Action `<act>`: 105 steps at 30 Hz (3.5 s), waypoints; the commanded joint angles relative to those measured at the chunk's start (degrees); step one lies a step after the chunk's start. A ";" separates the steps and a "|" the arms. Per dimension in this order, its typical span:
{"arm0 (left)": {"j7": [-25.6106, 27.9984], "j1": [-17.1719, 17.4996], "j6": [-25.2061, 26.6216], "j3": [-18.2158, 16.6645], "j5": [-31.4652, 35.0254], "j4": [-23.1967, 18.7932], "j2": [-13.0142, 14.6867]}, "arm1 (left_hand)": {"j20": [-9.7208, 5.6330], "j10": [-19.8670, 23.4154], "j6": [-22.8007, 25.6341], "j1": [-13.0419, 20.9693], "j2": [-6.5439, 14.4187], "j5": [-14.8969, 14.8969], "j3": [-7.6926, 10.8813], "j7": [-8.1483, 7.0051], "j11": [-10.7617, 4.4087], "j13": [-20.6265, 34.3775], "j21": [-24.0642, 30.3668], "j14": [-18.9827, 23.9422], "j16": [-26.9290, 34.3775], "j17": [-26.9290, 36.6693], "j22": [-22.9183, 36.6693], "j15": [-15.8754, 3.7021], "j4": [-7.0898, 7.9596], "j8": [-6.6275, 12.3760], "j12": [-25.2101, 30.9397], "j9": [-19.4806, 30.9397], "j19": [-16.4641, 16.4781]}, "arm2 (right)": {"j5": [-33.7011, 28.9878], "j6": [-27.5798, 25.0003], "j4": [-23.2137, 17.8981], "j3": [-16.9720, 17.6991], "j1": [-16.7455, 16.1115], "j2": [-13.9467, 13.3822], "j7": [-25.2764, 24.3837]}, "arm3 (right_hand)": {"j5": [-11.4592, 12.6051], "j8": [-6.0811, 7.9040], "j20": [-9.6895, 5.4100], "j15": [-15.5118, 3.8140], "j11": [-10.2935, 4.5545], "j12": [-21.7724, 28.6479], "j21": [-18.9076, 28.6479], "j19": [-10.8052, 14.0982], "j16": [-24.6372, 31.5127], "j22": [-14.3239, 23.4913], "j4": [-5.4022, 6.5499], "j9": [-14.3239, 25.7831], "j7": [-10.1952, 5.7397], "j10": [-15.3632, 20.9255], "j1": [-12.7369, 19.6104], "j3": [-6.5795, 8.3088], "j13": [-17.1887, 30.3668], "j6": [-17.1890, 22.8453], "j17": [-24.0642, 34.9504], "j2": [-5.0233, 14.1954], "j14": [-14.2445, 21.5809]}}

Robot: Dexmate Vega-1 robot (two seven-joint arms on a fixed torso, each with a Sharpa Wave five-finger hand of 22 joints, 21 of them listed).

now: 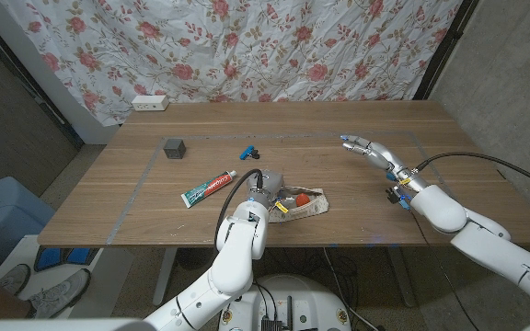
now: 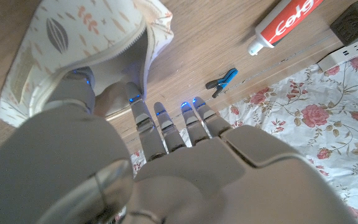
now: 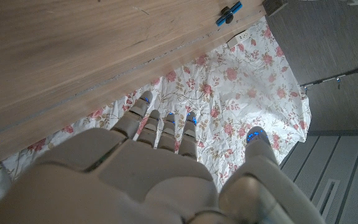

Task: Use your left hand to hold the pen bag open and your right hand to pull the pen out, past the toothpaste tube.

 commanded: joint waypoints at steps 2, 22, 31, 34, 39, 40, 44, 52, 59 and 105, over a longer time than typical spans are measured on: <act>3.94 1.22 0.43 -0.38 -2.38 -0.07 0.57 | 0.16 -0.54 -0.24 -0.56 -0.02 0.24 -0.46 0.02 0.27 0.31 -0.13 -0.41 -0.08 0.16 0.15 -4.22 -0.10 0.08 0.11 0.00 -0.16 | -5.43 -3.69 -4.76 1.27 -2.56 -2.52 -2.35 | -0.24 0.37 -0.25 -0.02 0.02 0.14 0.00 -0.26 -0.06 0.17 -0.42 0.17 -0.63 -0.17 1.51 0.18 0.00 0.19 0.07 -0.52 -0.23; 10.12 2.76 3.83 -0.28 -8.08 0.78 0.71 | 0.49 -2.49 -1.27 -2.72 0.14 0.17 -1.68 0.36 1.95 0.32 -0.10 -2.04 -0.09 0.18 0.16 -3.08 0.23 0.11 0.07 -0.03 -1.54 | -12.59 -11.63 -11.25 0.91 -2.84 -6.00 -1.34 | -0.36 0.58 -0.04 0.33 -0.18 0.12 0.00 -0.63 -0.17 0.16 -0.67 0.27 -0.79 -0.89 4.78 0.82 0.02 0.26 -0.29 -1.76 -0.68; 12.40 1.81 4.59 0.59 -10.60 1.48 1.57 | 0.55 -2.94 -1.49 -3.07 0.30 0.20 -1.86 0.43 2.37 0.31 -0.08 -2.30 -0.05 0.18 0.15 -2.99 0.24 0.14 0.11 -0.04 -1.82 | -15.24 -13.47 -13.48 0.83 -3.20 -7.31 -1.29 | -0.39 1.34 0.19 0.48 -0.18 0.23 0.10 -0.56 -0.08 0.15 -0.74 0.36 -1.14 -1.03 7.54 1.51 0.03 1.90 -0.53 -2.41 -0.59; 12.65 1.51 4.95 0.87 -11.37 1.51 1.81 | 0.53 -3.14 -1.56 -3.21 0.35 0.21 -1.94 0.40 2.83 0.31 -0.06 -2.38 -0.03 0.18 0.15 -2.96 0.24 0.15 0.10 -0.04 -1.90 | -16.34 -14.54 -14.28 0.77 -3.47 -7.69 -1.37 | -0.48 1.96 0.23 0.54 -0.08 0.31 0.16 -0.41 -0.03 0.14 -0.81 0.47 -0.78 -1.00 9.67 2.13 0.05 3.26 -0.69 -2.77 -0.52; 12.69 0.89 5.75 1.55 -11.88 1.68 2.05 | 0.72 -3.52 -2.03 -3.47 0.43 0.21 -2.07 0.39 3.10 0.31 -0.11 -2.62 -0.02 0.18 0.15 -2.52 0.24 0.04 0.09 -0.05 -2.26 | -17.86 -15.60 -15.30 0.80 -4.05 -8.39 -1.61 | -0.59 3.18 0.29 0.62 0.03 0.38 0.24 -0.07 0.06 0.13 -0.85 0.74 -0.45 -0.94 13.69 3.18 0.06 5.90 -0.92 -3.77 -0.33; 12.78 0.79 5.94 1.66 -11.99 1.72 2.07 | 0.77 -3.58 -2.27 -3.53 0.44 0.21 -2.10 0.32 3.11 0.31 -0.10 -2.62 0.00 0.18 0.15 -2.48 0.24 -0.03 0.11 -0.05 -2.28 | -18.32 -15.99 -15.60 0.82 -4.24 -8.54 -1.73 | -0.63 3.44 0.32 0.54 0.00 0.38 0.24 -0.04 0.10 0.13 -0.85 0.79 -0.28 -0.97 14.32 3.29 0.07 6.46 -0.95 -4.03 -0.26; 13.25 0.42 6.54 1.69 -13.58 1.96 1.86 | 0.83 -3.81 -2.35 -3.72 0.47 0.21 -2.19 0.39 3.23 0.32 -0.09 -2.79 -0.02 0.18 0.15 -2.31 0.24 0.02 0.11 -0.05 -2.41 | -19.76 -16.84 -16.29 1.12 -5.39 -8.39 -3.51 | -0.76 4.68 0.47 0.36 0.06 0.52 0.39 0.60 0.43 0.15 -0.78 1.00 0.36 -0.53 17.11 3.60 0.09 9.10 -1.02 -5.51 0.55; 13.76 -0.86 7.29 2.80 -15.08 2.49 2.39 | 1.06 -4.14 -2.76 -4.00 0.61 0.24 -2.33 0.66 3.60 0.32 -0.09 -3.15 -0.05 0.16 0.15 -1.89 0.21 0.03 0.18 -0.05 -2.77 | -23.11 -19.13 -17.79 0.54 -5.85 -9.33 -3.40 | -0.77 5.75 0.39 0.21 0.01 0.61 0.45 1.04 0.59 0.16 -0.58 1.14 0.14 -0.07 18.92 3.59 0.09 11.41 -1.01 -6.71 0.94; 13.36 -1.68 8.61 3.88 -15.56 2.72 2.53 | 1.24 -4.44 -3.04 -4.22 0.71 0.24 -2.42 0.75 3.75 0.32 -0.10 -3.38 -0.05 0.15 0.15 -1.61 0.20 0.03 0.20 -0.06 -3.03 | -26.07 -21.17 -19.03 -0.67 -5.77 -9.36 -3.36 | -0.66 6.88 0.31 0.21 -0.10 0.77 0.53 1.61 0.78 0.18 -0.33 1.27 -0.43 0.59 20.12 3.34 0.10 13.83 -0.95 -7.78 1.36; 15.46 -3.94 9.28 6.67 -18.09 3.18 4.80 | 1.41 -6.11 -4.94 -5.56 1.39 0.26 -2.92 0.72 4.90 0.34 -0.04 -4.69 -0.02 0.17 0.16 -0.51 0.19 0.04 0.28 -0.08 -4.24 | -40.35 -31.95 -24.81 -10.12 -0.19 -7.63 3.42 | -0.25 8.79 0.41 0.65 -0.29 0.41 0.43 2.90 1.32 0.21 0.52 1.47 -2.77 0.91 23.00 3.17 0.11 17.97 -0.34 -7.84 2.19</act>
